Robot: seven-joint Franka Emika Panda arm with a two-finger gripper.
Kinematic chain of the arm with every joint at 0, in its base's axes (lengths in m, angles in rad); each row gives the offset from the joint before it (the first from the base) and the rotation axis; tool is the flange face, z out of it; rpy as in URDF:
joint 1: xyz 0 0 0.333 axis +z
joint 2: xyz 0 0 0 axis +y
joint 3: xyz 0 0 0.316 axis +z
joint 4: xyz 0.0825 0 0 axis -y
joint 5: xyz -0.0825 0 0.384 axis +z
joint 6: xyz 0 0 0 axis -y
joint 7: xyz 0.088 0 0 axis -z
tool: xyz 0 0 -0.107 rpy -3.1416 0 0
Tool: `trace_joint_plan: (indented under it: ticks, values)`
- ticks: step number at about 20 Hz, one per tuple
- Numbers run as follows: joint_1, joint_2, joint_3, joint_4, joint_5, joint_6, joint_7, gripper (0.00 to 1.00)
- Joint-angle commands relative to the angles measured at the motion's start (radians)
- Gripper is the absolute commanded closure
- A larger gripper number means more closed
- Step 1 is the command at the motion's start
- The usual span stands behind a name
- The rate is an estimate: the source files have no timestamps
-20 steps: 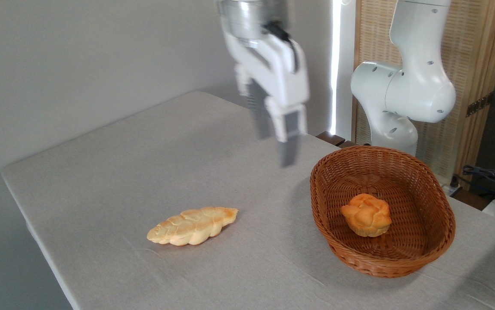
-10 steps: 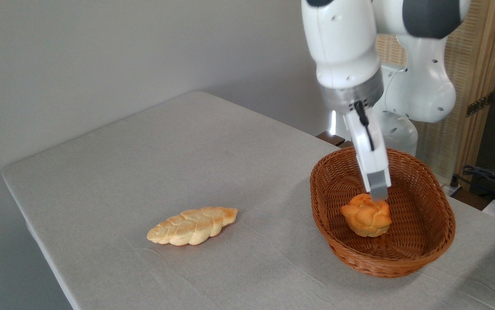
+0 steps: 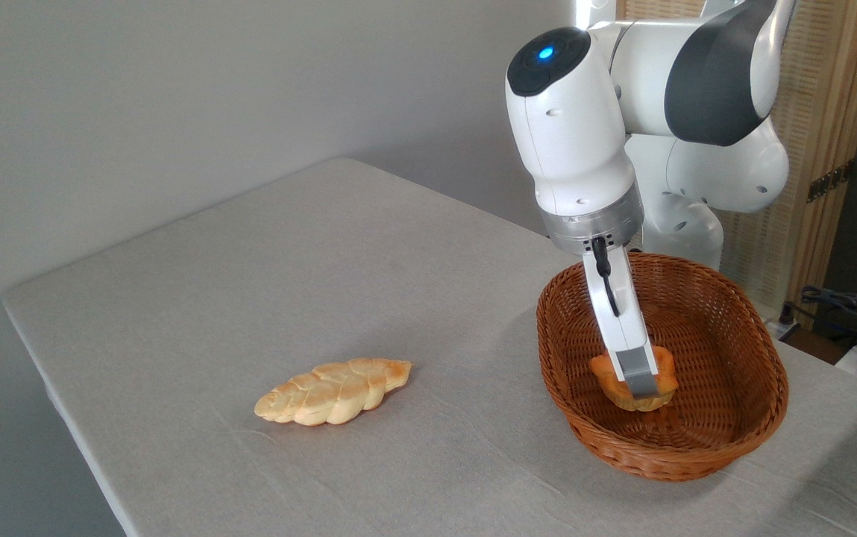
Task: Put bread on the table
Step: 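Lower the gripper and close it on the orange bun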
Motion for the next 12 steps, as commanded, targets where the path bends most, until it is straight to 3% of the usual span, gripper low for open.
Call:
trace_joint_plan:
  ticks: [1,4,12]
  values:
    - [-0.008,-0.014,0.009,-0.027,0.020,0.016,0.003,0.44]
    - [-0.008,-0.014,0.009,-0.029,0.020,0.016,0.008,0.73]
    - [-0.009,-0.014,0.009,-0.028,0.020,0.010,0.010,0.74]
